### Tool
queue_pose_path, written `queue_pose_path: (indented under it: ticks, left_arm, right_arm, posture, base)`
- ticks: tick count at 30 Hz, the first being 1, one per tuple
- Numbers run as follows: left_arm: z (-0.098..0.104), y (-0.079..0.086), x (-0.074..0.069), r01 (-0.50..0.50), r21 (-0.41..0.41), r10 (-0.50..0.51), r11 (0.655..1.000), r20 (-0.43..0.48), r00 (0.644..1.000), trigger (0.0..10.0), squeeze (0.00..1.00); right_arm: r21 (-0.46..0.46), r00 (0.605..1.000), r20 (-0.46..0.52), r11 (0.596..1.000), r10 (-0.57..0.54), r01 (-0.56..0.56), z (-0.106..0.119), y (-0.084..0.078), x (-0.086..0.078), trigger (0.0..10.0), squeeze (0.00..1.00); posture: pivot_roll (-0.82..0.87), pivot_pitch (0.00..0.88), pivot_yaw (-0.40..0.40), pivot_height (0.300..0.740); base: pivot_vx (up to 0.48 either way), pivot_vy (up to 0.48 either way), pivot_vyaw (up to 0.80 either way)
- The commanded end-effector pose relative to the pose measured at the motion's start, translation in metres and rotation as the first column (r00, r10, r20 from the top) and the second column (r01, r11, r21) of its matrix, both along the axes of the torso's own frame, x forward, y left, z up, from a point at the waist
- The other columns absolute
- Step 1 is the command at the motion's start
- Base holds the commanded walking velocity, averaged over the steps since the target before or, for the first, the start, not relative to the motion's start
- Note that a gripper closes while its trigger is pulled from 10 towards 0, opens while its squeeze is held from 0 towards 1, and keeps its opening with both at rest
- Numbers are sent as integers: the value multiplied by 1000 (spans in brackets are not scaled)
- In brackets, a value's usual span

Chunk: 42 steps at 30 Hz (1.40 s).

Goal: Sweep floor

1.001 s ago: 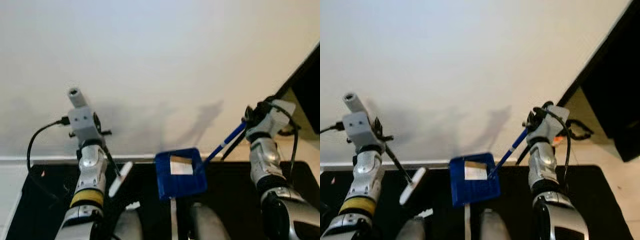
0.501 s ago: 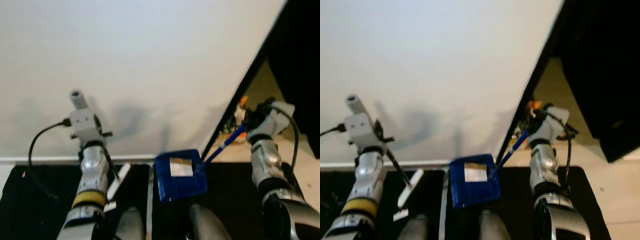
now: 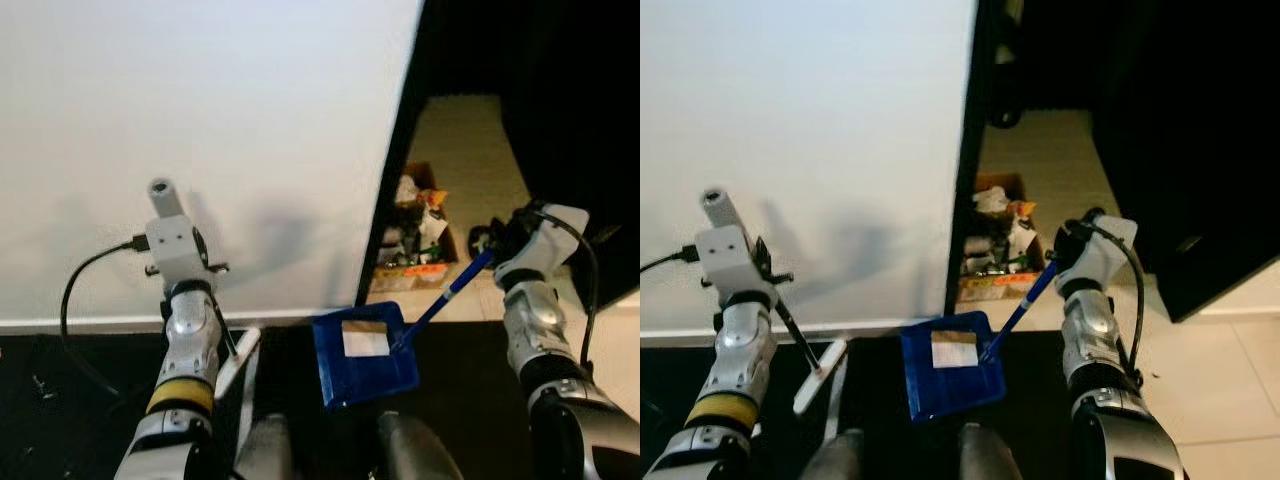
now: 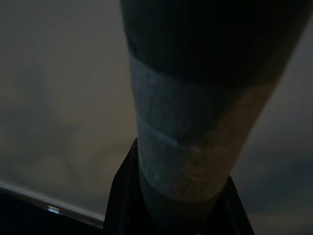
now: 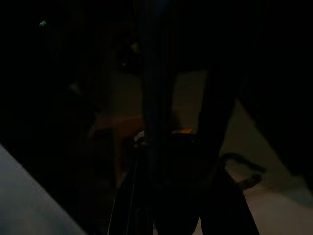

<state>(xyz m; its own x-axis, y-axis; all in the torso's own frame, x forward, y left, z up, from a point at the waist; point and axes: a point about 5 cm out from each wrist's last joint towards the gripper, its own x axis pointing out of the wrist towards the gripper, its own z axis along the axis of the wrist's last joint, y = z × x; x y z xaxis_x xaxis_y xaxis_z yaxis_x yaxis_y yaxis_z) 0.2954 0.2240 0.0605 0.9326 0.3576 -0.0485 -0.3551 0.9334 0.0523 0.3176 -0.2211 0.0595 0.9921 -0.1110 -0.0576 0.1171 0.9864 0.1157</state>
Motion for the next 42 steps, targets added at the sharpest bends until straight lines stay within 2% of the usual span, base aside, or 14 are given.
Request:
queue_pose_path:
  ticks: [1, 8, 12, 28, 36, 38, 39, 41, 42]
  left_arm:
    - [0, 0, -1, -3, 5, 3, 1000, 12, 1000, 10000, 0]
    - [0, 1, -2, -7, 6, 7, 1000, 14, 1000, 10000, 0]
    - [1, 2, -2, -19, 11, 19, 1000, 18, 1000, 10000, 0]
    - [1, 4, -3, -31, 15, 31, 999, 18, 999, 10000, 0]
    - [1, 6, -4, -39, 12, 39, 999, 18, 999, 10000, 0]
    - [-2, 8, -5, -58, -23, 59, 998, 14, 998, 10000, 0]
    - [-2, 8, -5, -58, -23, 59, 998, 14, 998, 10000, 0]
    - [-3, 10, -6, -69, -29, 70, 997, 7, 998, 10000, 0]
    - [-3, 10, -6, -69, -29, 70, 997, 7, 998, 10000, 0]
  right_arm:
    - [-10, 1000, 20, 1000, 8, -8, 5, 0, 3, 10000, 0]
    - [-30, 999, 15, 999, 35, -34, 5, 4, 3, 10000, 0]
    - [-32, 995, 21, 995, 97, -96, 6, 11, 4, 10000, 0]
    - [-23, 991, 55, 992, 121, -120, 13, 14, 8, 10000, 0]
    - [76, 978, 175, 988, 116, -131, 46, 16, 26, 10000, 0]
    - [162, 963, 252, 978, 90, -134, 66, 13, 34, 10000, 0]
    - [162, 963, 252, 978, 90, -134, 66, 13, 34, 10000, 0]
    - [202, 950, 305, 970, 70, -136, 86, 9, 42, 10000, 0]
    - [202, 950, 305, 970, 70, -136, 86, 9, 42, 10000, 0]
  posture:
    - [-3, 33, -39, 740]
    - [-2, 32, -40, 740]
    - [-2, 31, -41, 740]
    - [-2, 33, -40, 740]
    - [-4, 38, -39, 740]
    - [-6, 40, -38, 740]
    - [-6, 40, -38, 740]
    - [-9, 44, -40, 740]
    - [-9, 44, -40, 740]
  base:
    - [0, -480, 800]
    - [0, -480, 800]
    - [0, -480, 780]
    - [0, -480, 775]
    - [0, -480, 775]
    - [0, 0, 0]
    - [0, 0, 0]
    - [0, 0, 0]
    - [0, 0, 0]
